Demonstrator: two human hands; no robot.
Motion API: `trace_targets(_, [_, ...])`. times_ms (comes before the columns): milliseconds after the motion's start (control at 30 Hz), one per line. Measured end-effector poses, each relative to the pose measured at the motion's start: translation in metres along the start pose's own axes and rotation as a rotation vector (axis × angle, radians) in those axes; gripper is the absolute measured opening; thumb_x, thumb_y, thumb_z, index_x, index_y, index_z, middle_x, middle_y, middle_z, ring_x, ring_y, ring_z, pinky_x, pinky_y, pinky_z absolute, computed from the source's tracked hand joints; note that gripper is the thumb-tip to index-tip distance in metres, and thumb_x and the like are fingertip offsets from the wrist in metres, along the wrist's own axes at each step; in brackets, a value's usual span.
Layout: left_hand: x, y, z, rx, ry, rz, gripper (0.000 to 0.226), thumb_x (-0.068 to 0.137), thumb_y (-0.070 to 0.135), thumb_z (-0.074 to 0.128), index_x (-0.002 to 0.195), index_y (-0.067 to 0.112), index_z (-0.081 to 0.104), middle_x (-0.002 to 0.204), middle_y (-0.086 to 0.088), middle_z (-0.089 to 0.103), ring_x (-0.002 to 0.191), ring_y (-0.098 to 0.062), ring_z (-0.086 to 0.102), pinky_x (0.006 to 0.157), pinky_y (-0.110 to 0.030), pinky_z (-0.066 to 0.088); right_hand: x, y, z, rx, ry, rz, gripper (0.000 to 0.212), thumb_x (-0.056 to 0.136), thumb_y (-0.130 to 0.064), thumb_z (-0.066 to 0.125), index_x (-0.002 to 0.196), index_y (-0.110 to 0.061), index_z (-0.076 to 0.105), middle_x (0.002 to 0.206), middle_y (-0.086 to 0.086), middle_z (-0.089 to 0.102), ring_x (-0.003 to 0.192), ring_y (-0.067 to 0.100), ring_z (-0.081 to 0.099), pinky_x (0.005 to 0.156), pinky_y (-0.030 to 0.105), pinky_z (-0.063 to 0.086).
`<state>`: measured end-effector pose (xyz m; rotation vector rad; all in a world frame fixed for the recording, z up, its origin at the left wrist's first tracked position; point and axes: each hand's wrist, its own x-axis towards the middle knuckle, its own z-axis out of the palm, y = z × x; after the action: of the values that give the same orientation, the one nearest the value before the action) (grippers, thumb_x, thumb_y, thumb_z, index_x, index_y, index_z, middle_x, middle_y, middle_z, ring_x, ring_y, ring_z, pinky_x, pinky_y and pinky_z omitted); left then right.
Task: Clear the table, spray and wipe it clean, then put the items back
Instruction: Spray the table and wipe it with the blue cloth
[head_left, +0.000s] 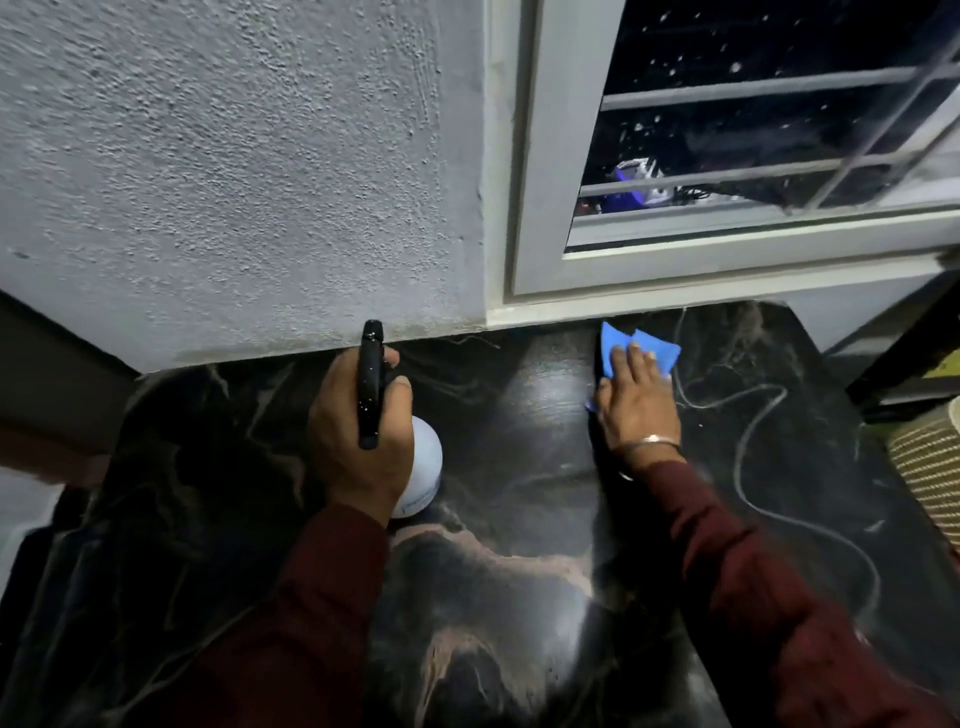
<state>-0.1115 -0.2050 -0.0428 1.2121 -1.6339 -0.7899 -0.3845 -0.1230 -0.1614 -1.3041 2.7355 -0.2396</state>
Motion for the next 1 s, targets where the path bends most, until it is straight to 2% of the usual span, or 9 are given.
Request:
trace_targets(100, [-0.005,0.007,0.009,-0.023,-0.023,-0.004,0.021,0.077,0.020,0.058,0.096,0.019,0.067,0.093,0.004,0.068,0.086,-0.014,0.063,0.080,-0.034,0.051,-0.036,-0.038,0.009,-0.032,0.051,-0.034,0.066,0.085,-0.037,0.025,0.134,0.000,0.048,0.140,0.025,0.046,0.127,0.043,0.044,0.103,0.053,0.035])
trace_targets(233, [-0.003,0.014,0.014,-0.010,-0.039,0.021,0.021,0.077,0.016,0.058,0.096,0.012,0.067,0.092,-0.001,0.068,0.085,-0.014,0.062,0.079,-0.022,0.046,-0.109,-0.122,0.024,0.069,-0.040,-0.524,0.061,0.082,-0.036,0.037,0.136,-0.009,0.049,0.141,0.014,0.049,0.129,0.035,0.047,0.107,0.049,0.036])
trace_targets(333, [0.001,0.015,0.013,-0.021,-0.066,0.051,0.017,0.079,0.013,0.058,0.094,0.011,0.066,0.089,-0.004,0.067,0.080,-0.012,0.060,0.076,-0.017,0.044,-0.124,-0.098,0.019,0.022,-0.088,-0.774,0.058,0.082,-0.037,0.044,0.135,-0.014,0.046,0.139,0.007,0.053,0.129,0.027,0.049,0.106,0.045,0.042])
trace_targets(400, [0.001,0.014,0.010,-0.035,-0.088,0.067,0.015,0.080,0.013,0.058,0.094,0.013,0.065,0.088,-0.003,0.066,0.080,-0.012,0.060,0.076,-0.020,0.046,-0.098,-0.055,0.011,-0.050,-0.068,-0.632,0.055,0.084,-0.034,0.041,0.134,-0.011,0.049,0.138,0.011,0.053,0.126,0.030,0.052,0.101,0.049,0.045])
trace_targets(500, [-0.001,0.016,0.006,-0.016,-0.109,0.104,0.014,0.081,0.011,0.060,0.094,0.014,0.065,0.088,0.001,0.065,0.080,-0.009,0.058,0.077,-0.014,0.043,-0.053,0.020,-0.004,-0.019,0.005,-0.157,0.054,0.090,-0.030,0.036,0.133,0.000,0.050,0.138,0.024,0.048,0.127,0.044,0.046,0.102,0.056,0.040])
trace_targets(600, [-0.002,0.021,0.008,-0.036,-0.122,0.109,0.014,0.080,0.011,0.060,0.093,0.014,0.065,0.089,0.003,0.065,0.081,-0.009,0.058,0.078,-0.022,0.046,-0.072,0.035,-0.011,0.007,0.028,0.107,0.053,0.095,-0.029,0.038,0.137,0.001,0.044,0.144,0.026,0.041,0.134,0.042,0.038,0.107,0.054,0.032])
trace_targets(733, [-0.009,0.031,0.023,-0.054,-0.127,0.103,0.015,0.079,0.014,0.058,0.092,0.012,0.066,0.089,0.004,0.065,0.084,-0.015,0.060,0.079,-0.037,0.050,-0.147,-0.038,0.008,0.013,0.027,-0.169,0.058,0.087,-0.032,0.035,0.135,-0.002,0.049,0.142,0.021,0.046,0.130,0.040,0.044,0.106,0.054,0.037])
trace_targets(867, [-0.014,0.037,0.041,-0.050,-0.127,0.120,0.018,0.079,0.018,0.058,0.094,0.012,0.067,0.091,0.003,0.067,0.086,-0.018,0.062,0.080,-0.035,0.050,-0.141,-0.089,0.019,0.061,-0.068,-0.542,0.054,0.090,-0.038,0.036,0.138,-0.015,0.048,0.145,0.006,0.047,0.137,0.026,0.039,0.113,0.045,0.031])
trace_targets(1000, [-0.018,0.046,0.064,-0.039,-0.126,0.128,0.016,0.080,0.019,0.058,0.093,0.013,0.066,0.088,0.000,0.066,0.083,-0.023,0.062,0.078,-0.035,0.050,-0.062,-0.027,0.008,-0.030,-0.099,-0.408,0.062,0.089,-0.041,0.022,0.139,-0.014,0.047,0.146,0.009,0.044,0.135,0.029,0.041,0.108,0.049,0.034])
